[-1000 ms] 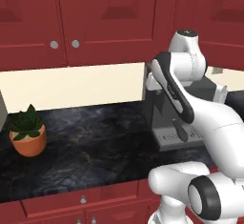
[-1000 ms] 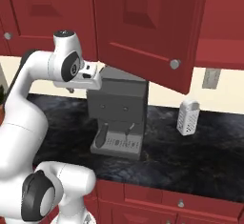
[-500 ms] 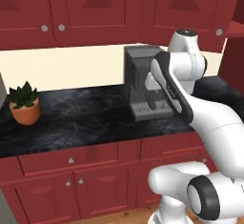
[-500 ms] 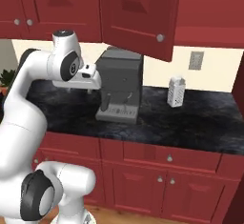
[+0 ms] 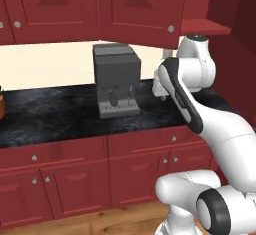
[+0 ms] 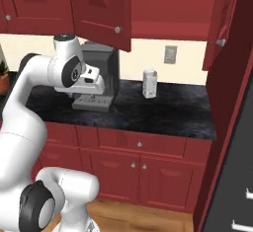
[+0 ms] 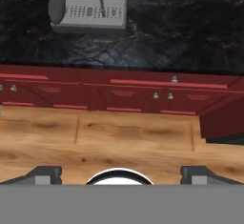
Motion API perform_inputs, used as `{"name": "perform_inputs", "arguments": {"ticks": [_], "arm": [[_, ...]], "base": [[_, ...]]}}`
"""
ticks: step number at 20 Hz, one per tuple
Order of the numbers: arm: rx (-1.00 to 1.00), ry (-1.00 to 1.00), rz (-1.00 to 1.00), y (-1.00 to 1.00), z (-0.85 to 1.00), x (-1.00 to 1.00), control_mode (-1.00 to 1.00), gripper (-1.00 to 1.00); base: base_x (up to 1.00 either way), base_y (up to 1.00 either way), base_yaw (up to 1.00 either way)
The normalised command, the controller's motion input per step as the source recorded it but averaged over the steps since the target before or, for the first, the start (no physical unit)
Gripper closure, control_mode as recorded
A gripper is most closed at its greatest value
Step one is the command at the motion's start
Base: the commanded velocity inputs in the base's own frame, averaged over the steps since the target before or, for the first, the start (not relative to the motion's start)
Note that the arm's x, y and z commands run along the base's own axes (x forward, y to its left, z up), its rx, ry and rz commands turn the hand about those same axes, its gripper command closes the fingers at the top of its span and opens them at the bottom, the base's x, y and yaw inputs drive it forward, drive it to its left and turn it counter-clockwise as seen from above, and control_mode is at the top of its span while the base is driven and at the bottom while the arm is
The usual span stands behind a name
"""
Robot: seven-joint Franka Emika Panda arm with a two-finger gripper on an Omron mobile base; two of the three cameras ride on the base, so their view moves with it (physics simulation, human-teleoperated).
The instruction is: Close all open cabinet doors.
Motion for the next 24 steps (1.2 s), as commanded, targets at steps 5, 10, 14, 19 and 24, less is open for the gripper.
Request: {"name": "perform_inputs", "arguments": {"ticks": [5,10,14,19,24], "arm": [[0.00,0.00,0.00,0.00,0.00,0.00,1.00,-1.00],[0.00,0.00,0.00,0.00,0.00,0.00,1.00,-1.00],[0.00,0.00,0.00,0.00,0.00,0.00,1.00,-1.00],[0.00,0.00,0.00,0.00,0.00,0.00,1.00,-1.00],[0.00,0.00,0.00,0.00,0.00,0.00,1.00,-1.00]], "base": [[-0.01,-0.67,0.01],[0.08,-0.65,0.01],[0.30,-0.45,0.02],[0.47,-0.22,0.00],[0.53,-0.06,0.00]]}}
